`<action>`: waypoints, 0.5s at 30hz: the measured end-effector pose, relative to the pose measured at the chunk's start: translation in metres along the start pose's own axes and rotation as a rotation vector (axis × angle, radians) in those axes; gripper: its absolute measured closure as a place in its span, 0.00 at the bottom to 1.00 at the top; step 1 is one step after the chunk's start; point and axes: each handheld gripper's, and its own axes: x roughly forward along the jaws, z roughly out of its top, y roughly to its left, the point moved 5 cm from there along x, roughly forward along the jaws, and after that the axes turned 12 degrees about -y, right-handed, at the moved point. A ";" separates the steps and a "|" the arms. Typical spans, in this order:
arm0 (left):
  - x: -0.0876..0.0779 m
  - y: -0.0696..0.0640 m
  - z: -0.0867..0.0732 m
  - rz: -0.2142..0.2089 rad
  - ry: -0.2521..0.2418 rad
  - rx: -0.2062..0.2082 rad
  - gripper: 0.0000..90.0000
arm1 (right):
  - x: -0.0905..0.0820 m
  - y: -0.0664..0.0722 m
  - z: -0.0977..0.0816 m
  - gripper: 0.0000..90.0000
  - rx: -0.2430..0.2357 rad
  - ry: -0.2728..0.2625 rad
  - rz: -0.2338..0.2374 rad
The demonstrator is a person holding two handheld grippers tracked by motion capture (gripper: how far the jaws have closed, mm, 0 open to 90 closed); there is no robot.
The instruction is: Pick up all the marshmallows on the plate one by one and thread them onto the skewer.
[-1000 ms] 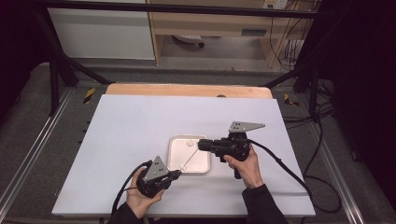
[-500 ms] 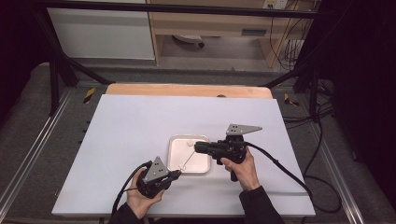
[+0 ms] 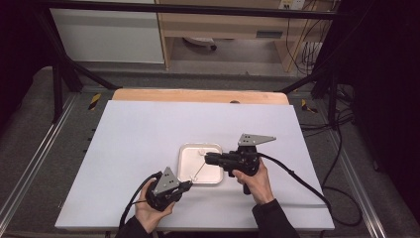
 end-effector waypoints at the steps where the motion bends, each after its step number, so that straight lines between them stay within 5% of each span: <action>1: 0.000 0.000 0.000 0.004 -0.005 -0.003 0.99 | 0.000 0.001 0.000 0.91 -0.002 -0.001 0.004; 15: 0.000 -0.001 0.002 0.004 -0.008 -0.008 0.99 | 0.002 0.003 -0.004 0.91 0.007 -0.007 0.012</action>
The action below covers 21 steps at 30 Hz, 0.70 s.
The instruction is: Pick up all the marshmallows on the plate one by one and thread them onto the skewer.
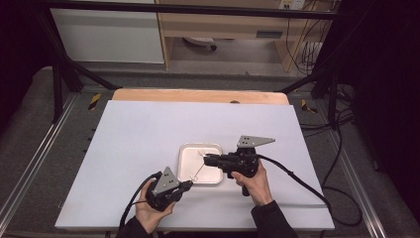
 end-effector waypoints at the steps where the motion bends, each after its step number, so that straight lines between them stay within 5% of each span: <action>1: 0.001 0.000 0.000 -0.002 0.004 -0.003 0.99 | 0.000 0.000 0.000 0.91 0.002 -0.002 0.002; 21: -0.001 0.000 0.003 -0.002 -0.003 0.000 0.99 | 0.002 0.002 -0.004 0.91 -0.004 0.009 -0.001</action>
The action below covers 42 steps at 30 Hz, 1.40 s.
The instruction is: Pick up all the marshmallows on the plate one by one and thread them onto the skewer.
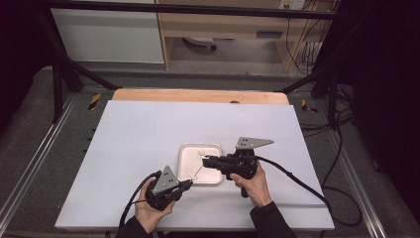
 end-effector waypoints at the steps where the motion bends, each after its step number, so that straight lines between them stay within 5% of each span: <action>1: 0.000 -0.001 0.000 -0.006 -0.001 -0.003 0.99 | 0.000 0.000 0.000 0.91 0.000 0.002 0.003; 6: 0.001 -0.001 0.001 0.001 -0.003 -0.001 0.99 | 0.001 0.001 -0.003 0.91 0.003 0.009 0.012; 7: -0.001 -0.002 0.007 -0.025 -0.063 -0.021 0.99 | 0.002 0.001 -0.004 0.91 0.003 0.014 0.011; 9: -0.002 -0.002 0.014 0.053 -0.009 0.071 0.99 | 0.012 0.004 -0.023 0.91 -0.004 0.103 0.029; 11: -0.001 0.001 0.008 0.021 -0.030 -0.014 0.99 | 0.017 0.004 -0.024 0.90 -0.006 0.065 0.027; 17: -0.002 0.003 0.006 0.029 -0.011 -0.012 0.99 | 0.020 0.003 -0.024 0.86 0.004 0.069 0.019; 27: -0.004 0.013 0.001 0.047 -0.002 -0.059 0.99 | 0.007 -0.007 -0.009 0.32 -0.073 0.006 -0.109; 33: -0.010 0.022 -0.002 0.054 -0.004 -0.095 0.99 | 0.003 -0.029 -0.014 0.11 -0.135 0.073 -0.216; 36: -0.012 0.027 -0.004 0.057 -0.003 -0.111 0.99 | 0.006 -0.039 -0.020 0.10 -0.167 0.134 -0.256; 42: -0.017 0.035 -0.007 0.074 0.002 -0.129 0.99 | 0.021 -0.053 -0.033 0.21 -0.210 0.175 -0.284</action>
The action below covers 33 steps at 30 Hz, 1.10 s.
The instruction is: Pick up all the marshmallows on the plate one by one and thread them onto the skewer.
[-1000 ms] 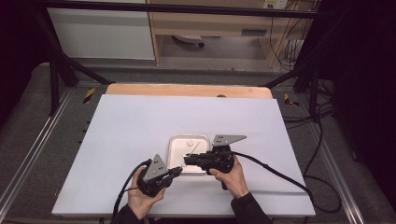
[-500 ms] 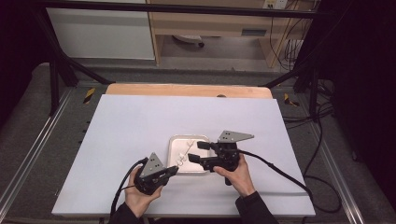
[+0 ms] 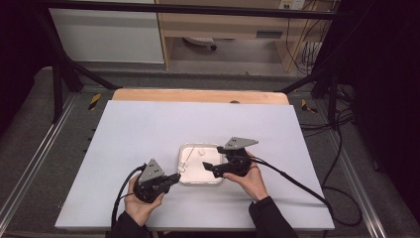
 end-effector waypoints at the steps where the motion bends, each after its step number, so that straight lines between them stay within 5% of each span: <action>1: -0.001 0.001 0.000 0.002 0.001 -0.002 0.99 | 0.004 -0.002 -0.002 0.21 -0.004 0.015 -0.009; 8: -0.002 0.004 -0.002 -0.001 0.003 -0.012 0.99 | 0.027 -0.013 -0.010 0.21 -0.012 0.079 -0.046; 13: -0.002 0.005 -0.003 -0.001 0.004 -0.012 0.99 | 0.040 -0.015 -0.010 0.34 -0.040 0.102 -0.048; 19: -0.003 0.006 -0.003 -0.001 0.004 -0.016 0.99 | 0.056 -0.021 -0.007 0.38 -0.053 0.138 -0.085; 33: -0.004 0.007 -0.002 0.001 0.000 -0.017 0.99 | 0.082 -0.029 -0.010 0.60 -0.043 0.219 -0.104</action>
